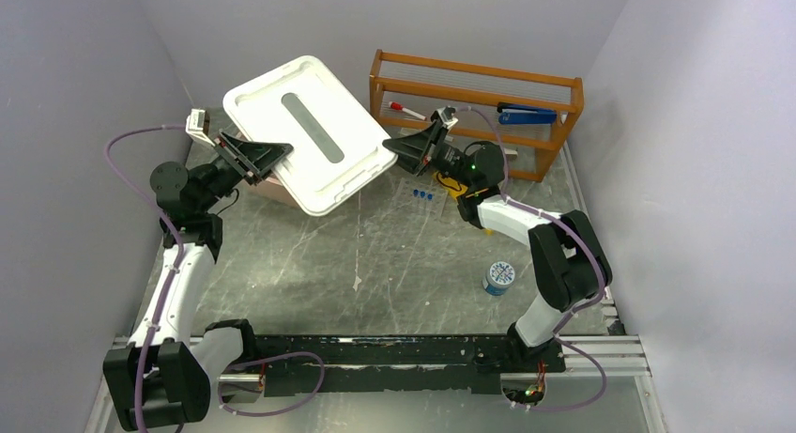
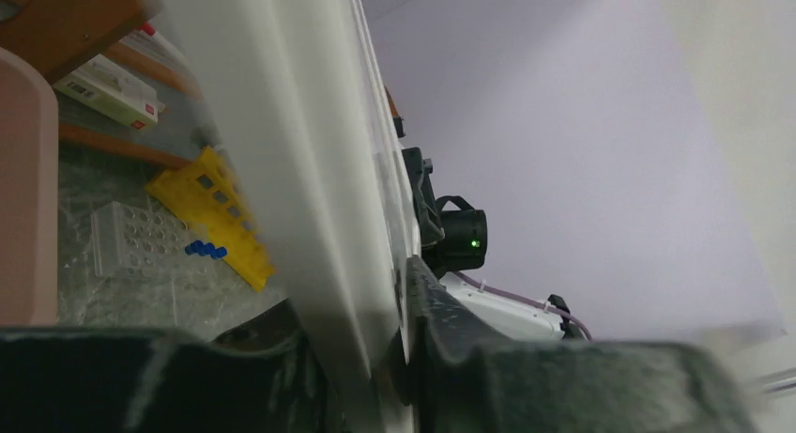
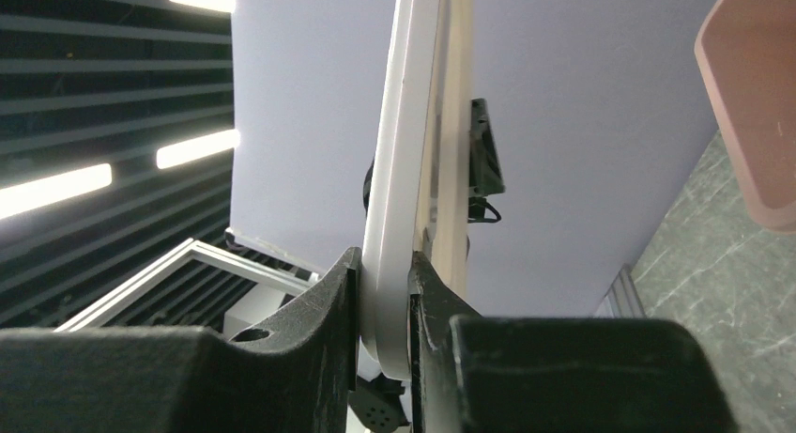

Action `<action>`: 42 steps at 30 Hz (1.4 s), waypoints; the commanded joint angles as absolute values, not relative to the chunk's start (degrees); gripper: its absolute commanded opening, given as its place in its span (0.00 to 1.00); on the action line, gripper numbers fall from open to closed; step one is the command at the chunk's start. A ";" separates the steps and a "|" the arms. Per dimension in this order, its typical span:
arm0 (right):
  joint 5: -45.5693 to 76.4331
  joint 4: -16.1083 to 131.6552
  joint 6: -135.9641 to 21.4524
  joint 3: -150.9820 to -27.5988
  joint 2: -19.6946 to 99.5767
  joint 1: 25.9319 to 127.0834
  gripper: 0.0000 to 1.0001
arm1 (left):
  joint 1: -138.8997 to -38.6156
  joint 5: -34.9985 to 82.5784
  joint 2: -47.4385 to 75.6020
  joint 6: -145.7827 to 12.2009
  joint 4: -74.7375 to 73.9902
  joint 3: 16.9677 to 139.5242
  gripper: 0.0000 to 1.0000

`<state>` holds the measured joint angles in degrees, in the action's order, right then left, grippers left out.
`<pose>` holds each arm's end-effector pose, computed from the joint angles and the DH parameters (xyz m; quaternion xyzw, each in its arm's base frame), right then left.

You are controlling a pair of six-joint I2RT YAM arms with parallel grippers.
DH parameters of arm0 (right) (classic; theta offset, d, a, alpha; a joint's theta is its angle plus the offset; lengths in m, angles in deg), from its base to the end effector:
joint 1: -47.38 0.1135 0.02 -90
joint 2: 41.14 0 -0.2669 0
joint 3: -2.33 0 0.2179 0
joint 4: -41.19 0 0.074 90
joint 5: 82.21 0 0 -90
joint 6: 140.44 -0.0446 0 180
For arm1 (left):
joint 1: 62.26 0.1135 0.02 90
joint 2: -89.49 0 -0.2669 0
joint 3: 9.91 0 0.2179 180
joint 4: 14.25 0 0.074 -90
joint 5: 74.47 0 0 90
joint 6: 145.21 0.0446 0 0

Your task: Organize the chemistry lab equipment

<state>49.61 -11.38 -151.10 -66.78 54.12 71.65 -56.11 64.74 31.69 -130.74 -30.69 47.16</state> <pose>0.2942 0.1653 0.3310 0.0659 0.5743 0.7910 0.2003 0.1974 -0.0127 0.3645 -0.1079 0.6324 -0.6192 0.4528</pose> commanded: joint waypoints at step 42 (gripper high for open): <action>9.48 49.18 -88.28 -78.91 46.97 85.22 0.66 | -60.15 25.86 16.81 -137.66 -37.62 40.55 0.06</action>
<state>13.33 48.45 -91.19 -75.98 44.55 83.43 -59.19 28.35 17.04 -135.68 -28.36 43.14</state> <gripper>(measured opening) 0.661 0.232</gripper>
